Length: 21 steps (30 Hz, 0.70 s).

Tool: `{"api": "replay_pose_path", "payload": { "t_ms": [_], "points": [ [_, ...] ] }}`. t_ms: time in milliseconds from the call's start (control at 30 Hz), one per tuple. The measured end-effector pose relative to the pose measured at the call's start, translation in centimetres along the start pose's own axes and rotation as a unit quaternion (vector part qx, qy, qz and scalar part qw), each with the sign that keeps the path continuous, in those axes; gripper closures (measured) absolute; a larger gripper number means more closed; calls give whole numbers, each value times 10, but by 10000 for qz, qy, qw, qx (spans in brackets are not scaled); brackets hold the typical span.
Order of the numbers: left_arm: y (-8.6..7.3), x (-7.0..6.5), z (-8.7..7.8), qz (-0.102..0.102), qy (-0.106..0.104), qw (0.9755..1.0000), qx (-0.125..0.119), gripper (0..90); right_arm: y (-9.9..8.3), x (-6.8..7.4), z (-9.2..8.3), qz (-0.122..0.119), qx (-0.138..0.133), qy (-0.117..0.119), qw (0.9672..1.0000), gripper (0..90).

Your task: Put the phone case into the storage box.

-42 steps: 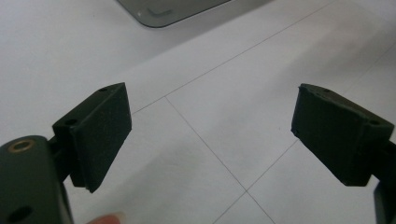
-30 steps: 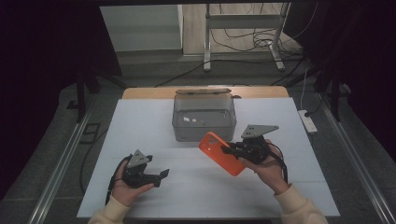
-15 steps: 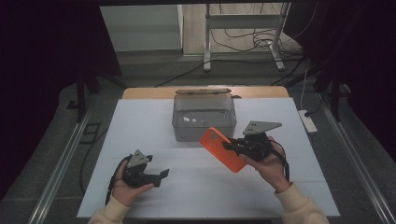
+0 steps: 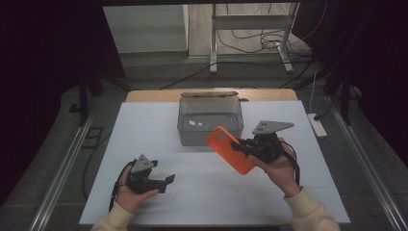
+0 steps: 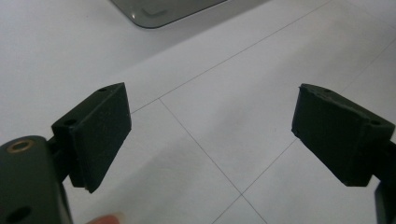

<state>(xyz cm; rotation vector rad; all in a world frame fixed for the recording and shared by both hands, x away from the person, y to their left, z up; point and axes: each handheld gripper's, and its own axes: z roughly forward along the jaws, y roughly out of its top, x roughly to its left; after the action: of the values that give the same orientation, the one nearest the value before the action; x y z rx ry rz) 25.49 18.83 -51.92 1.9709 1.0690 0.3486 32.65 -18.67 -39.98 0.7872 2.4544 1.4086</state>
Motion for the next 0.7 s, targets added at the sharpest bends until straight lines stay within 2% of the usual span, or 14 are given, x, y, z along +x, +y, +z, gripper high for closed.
{"api": "replay_pose_path", "payload": {
  "t_ms": [200, 700],
  "points": [
    [0, 0, 0, 3, 8, 10000, -8, 120, 2, -2, 0, 51, 15, -94, 9999, 795],
    [0, -1, 0, 36, 2, 10000, 11, 117, 10, 0, -1, -9, -12, -238, 9997, 795]
  ]
}}
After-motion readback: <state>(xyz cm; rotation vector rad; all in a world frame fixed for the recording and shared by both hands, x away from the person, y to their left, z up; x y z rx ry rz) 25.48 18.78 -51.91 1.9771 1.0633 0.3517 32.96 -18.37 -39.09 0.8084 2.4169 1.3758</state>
